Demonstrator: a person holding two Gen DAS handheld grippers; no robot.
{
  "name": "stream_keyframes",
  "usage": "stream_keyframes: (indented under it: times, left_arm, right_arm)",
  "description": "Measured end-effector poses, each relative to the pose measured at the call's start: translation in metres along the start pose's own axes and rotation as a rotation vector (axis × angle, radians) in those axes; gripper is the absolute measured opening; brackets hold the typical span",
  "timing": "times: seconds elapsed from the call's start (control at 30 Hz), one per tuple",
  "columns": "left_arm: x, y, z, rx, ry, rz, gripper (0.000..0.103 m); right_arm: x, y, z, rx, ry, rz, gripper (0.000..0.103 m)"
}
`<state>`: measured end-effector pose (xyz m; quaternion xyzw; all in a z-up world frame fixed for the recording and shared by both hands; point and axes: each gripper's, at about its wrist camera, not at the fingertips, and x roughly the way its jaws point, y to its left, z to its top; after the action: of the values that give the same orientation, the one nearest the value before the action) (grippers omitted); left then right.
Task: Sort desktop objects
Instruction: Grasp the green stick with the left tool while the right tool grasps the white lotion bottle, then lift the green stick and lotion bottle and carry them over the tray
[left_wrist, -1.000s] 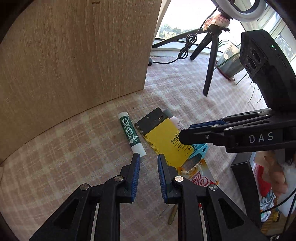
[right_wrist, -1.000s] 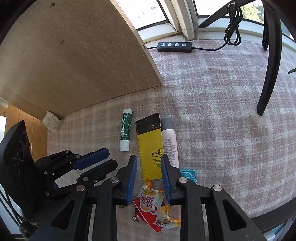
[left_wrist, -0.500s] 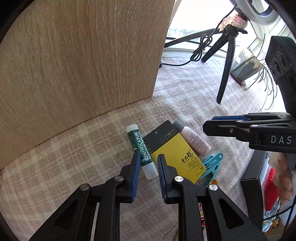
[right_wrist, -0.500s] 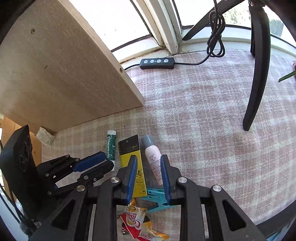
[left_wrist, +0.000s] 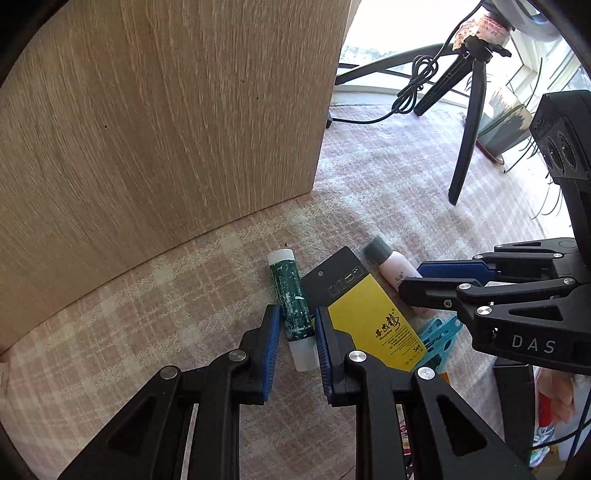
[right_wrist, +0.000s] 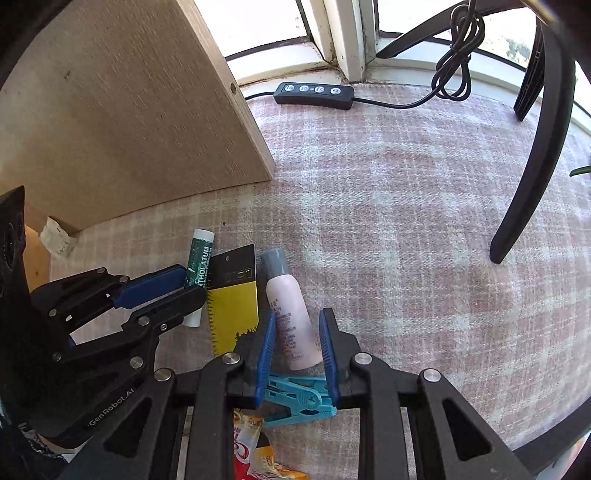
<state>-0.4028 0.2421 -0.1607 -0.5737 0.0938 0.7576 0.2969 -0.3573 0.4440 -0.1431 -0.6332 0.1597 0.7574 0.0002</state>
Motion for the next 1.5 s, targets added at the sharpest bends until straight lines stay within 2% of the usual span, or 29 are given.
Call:
stream_keyframes:
  times: [0.1,0.33,0.37,0.57,0.7,0.83,0.87,1.07,1.27,1.5]
  left_arm:
    - [0.0,0.003,0.001,-0.012,-0.014,-0.003,0.017]
    - [-0.01,0.009,-0.018,-0.032,-0.018,0.004,0.017]
    - [-0.013,0.011,-0.024,-0.042,-0.019,-0.004,0.016]
    - [-0.052,0.012,-0.06,-0.076,-0.056,-0.003,0.017]
    - [-0.084,-0.004,-0.08,-0.072,-0.09,-0.012,0.017]
    - [-0.118,-0.032,-0.102,-0.046,-0.125,-0.04,0.017]
    - [-0.125,-0.042,-0.107,-0.034,-0.132,-0.048,0.017]
    - [-0.153,-0.108,-0.135,0.063,-0.147,-0.103,0.017]
    - [-0.161,-0.193,-0.171,0.177,-0.131,-0.189,0.017]
    - [-0.136,-0.288,-0.207,0.3,-0.063,-0.276,0.017]
  right_arm:
    - [0.004,-0.009,-0.003,0.016,0.002,-0.013,0.018]
    - [-0.001,-0.012,-0.01,0.05,-0.007,0.046,0.017]
    - [-0.006,-0.024,-0.008,0.049,-0.013,0.054,0.017]
    - [-0.038,-0.022,-0.024,0.018,-0.059,0.082,0.017]
    - [-0.064,-0.016,-0.045,-0.011,-0.093,0.084,0.017]
    - [-0.096,-0.01,-0.075,-0.024,-0.127,0.106,0.017]
    - [-0.094,0.004,-0.086,-0.031,-0.14,0.105,0.017]
    - [-0.152,-0.009,-0.15,-0.063,-0.196,0.08,0.017]
    - [-0.188,-0.047,-0.233,-0.032,-0.216,0.056,0.017]
    - [-0.207,-0.109,-0.324,0.084,-0.204,0.027,0.017]
